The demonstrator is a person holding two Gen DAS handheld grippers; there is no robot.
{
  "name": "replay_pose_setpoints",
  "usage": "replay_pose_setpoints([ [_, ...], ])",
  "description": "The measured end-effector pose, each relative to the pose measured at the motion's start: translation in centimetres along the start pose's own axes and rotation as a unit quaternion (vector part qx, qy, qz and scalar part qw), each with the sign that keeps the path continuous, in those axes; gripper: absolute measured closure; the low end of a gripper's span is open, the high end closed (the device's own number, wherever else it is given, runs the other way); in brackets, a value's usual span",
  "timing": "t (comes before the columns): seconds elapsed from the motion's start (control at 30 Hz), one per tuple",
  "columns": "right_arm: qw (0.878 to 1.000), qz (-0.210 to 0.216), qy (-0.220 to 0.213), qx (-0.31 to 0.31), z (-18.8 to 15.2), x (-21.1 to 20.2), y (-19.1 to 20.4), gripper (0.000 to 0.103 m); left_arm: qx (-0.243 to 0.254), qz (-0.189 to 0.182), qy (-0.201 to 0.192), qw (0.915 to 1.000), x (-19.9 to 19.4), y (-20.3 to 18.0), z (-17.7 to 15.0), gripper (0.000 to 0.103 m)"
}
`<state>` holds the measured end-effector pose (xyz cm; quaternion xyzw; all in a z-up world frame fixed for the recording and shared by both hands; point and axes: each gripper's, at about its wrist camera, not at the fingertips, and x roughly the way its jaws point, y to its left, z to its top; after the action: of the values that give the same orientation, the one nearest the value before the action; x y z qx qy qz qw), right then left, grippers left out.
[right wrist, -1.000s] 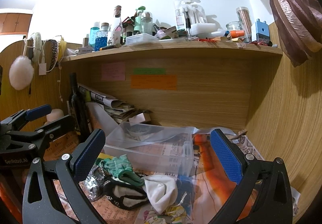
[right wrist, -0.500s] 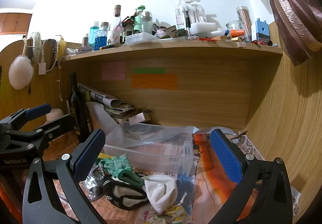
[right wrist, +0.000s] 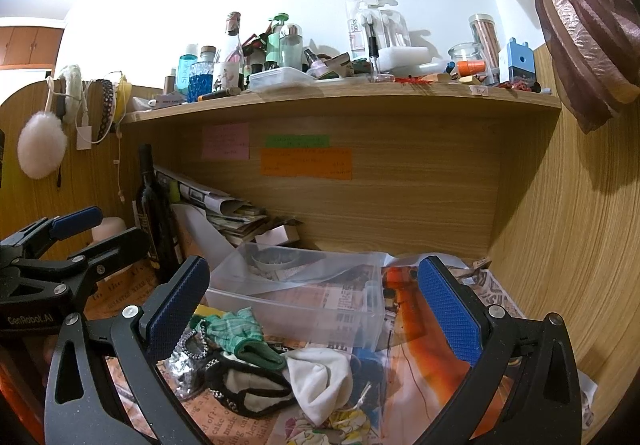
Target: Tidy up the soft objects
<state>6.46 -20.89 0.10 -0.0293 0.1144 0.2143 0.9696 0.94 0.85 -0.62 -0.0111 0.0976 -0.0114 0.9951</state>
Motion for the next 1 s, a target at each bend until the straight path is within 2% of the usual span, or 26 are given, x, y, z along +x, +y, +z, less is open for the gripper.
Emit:
replay_pose_setpoints([
  [0.3, 1.0, 0.007, 0.012, 0.006, -0.1, 0.5, -0.3, 0.0, -0.006, -0.003, 0.016, 0.9998, 0.8, 0.1, -0.3, 0.0],
  [0.43, 0.999, 0.015, 0.036, 0.018, -0.9, 1.5, -0.7, 0.0, -0.01, -0.005, 0.048, 0.9988, 2.1, 0.8, -1.6, 0.0],
  [0.67, 0.993, 0.021, 0.11, 0.042, -3.5, 4.3, -2.2, 0.0, -0.026, 0.005, 0.127, 0.9915, 5.5, 2.7, -5.0, 0.0],
  [0.7, 0.991, 0.02, 0.122, 0.046, -4.0, 4.8, -2.5, 0.0, -0.031, 0.003, 0.136, 0.9902, 5.9, 3.1, -5.4, 0.002],
  [0.8, 0.987, 0.02, 0.148, 0.055, -5.1, 5.8, -3.1, 0.0, -0.048, -0.003, 0.168, 0.9846, 7.3, 3.9, -6.7, 0.019],
  [0.87, 0.985, 0.017, 0.163, 0.058, -5.8, 6.3, -3.5, 0.002, -0.058, -0.012, 0.188, 0.9804, 8.2, 4.2, -7.3, 0.023],
  [1.0, 0.978, 0.019, 0.201, 0.061, -7.2, 7.7, -4.0, 0.018, -0.074, -0.043, 0.218, 0.9722, 9.8, 4.2, -8.4, 0.036],
])
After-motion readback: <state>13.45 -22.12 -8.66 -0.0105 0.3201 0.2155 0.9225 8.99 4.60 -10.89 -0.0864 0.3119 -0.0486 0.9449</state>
